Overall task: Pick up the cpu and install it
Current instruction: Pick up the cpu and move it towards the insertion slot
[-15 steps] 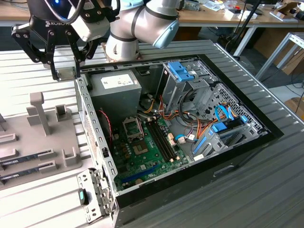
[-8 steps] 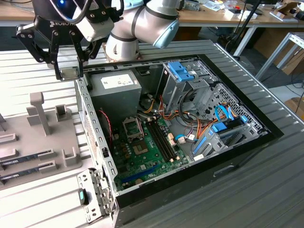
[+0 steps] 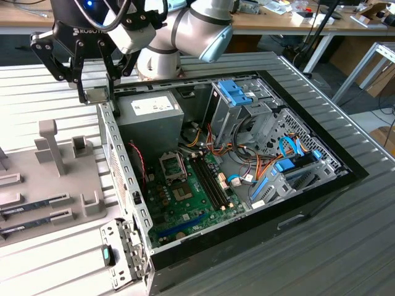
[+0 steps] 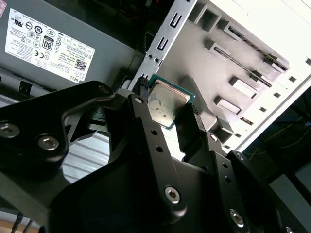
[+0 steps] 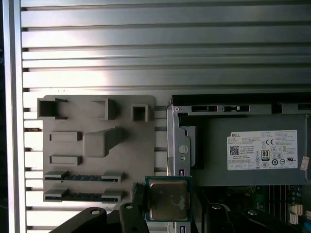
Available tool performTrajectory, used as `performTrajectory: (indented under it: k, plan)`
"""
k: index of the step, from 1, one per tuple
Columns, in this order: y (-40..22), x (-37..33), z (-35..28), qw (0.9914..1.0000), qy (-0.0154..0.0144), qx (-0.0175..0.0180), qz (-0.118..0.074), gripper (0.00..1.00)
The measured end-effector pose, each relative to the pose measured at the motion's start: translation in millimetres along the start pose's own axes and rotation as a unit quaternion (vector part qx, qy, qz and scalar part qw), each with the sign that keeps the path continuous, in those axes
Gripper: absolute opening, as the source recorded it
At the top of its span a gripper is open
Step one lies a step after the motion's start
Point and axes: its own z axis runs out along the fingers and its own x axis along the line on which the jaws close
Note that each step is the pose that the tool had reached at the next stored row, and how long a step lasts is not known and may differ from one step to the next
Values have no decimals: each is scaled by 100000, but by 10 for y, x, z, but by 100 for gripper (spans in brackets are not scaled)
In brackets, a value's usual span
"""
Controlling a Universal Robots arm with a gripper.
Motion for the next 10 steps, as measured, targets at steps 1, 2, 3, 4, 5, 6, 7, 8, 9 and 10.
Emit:
performTrajectory:
  k: [1,2,3,4,5,6,7,8,9,10]
  plan:
    - [0,-8,0,100000,0,1,1,47]
    - [0,-14,1,100000,0,0,3,47]
    - [0,-22,1,100000,-3,-2,4,47]
    - [0,-29,1,100000,0,1,0,47]
    - [1,-35,2,100000,-1,-1,1,47]
    - [1,-44,2,100000,0,0,0,47]
    - [1,-57,2,100000,3,0,1,47]
    - [1,-63,3,100000,-2,0,2,47]
    - [1,-71,4,100000,-6,-5,-1,47]
    - [1,-82,4,100000,-4,-3,1,47]
